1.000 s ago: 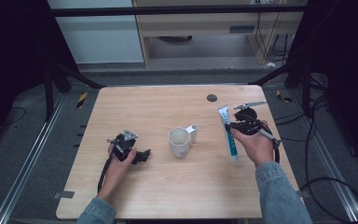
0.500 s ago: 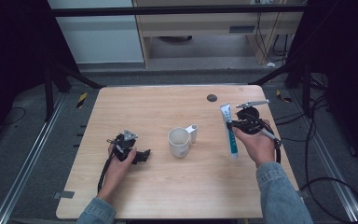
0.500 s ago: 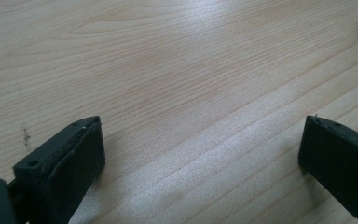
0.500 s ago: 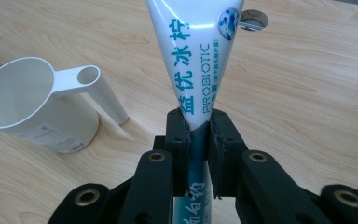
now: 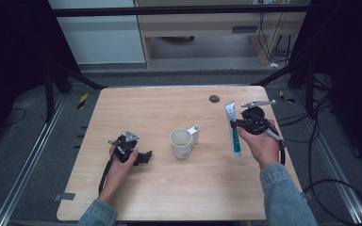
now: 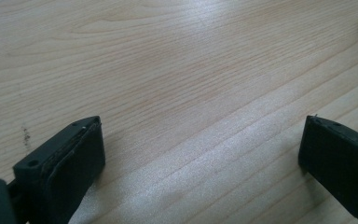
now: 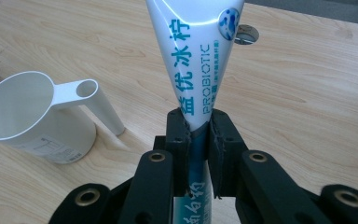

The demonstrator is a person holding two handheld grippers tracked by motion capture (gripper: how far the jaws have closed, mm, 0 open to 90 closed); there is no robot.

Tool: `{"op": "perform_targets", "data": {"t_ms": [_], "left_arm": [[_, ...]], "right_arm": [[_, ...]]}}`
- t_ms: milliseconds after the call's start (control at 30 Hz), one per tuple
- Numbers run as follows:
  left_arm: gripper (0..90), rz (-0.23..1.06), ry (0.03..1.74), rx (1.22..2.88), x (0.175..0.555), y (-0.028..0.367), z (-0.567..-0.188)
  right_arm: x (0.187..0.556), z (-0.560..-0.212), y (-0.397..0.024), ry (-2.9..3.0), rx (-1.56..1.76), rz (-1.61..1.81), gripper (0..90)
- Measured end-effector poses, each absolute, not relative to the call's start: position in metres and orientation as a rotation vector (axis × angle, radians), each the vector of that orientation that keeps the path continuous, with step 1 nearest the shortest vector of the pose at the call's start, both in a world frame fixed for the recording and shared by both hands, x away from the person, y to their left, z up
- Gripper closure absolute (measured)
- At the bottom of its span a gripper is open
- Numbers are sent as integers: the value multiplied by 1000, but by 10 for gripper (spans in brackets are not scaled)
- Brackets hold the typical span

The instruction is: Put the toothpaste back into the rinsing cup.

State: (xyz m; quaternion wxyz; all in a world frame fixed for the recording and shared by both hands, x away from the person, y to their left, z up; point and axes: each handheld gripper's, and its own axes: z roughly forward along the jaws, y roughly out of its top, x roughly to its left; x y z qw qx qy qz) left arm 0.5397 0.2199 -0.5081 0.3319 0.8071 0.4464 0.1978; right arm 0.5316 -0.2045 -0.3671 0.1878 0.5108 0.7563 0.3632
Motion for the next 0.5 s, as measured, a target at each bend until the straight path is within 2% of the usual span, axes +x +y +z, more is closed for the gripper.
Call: {"op": "perform_targets", "data": {"t_ms": [500], "left_arm": [[0,517,1166,2109,540,220,-508]], "right_arm": [[526,-361,-192,2066,1419,1104,797]]}}
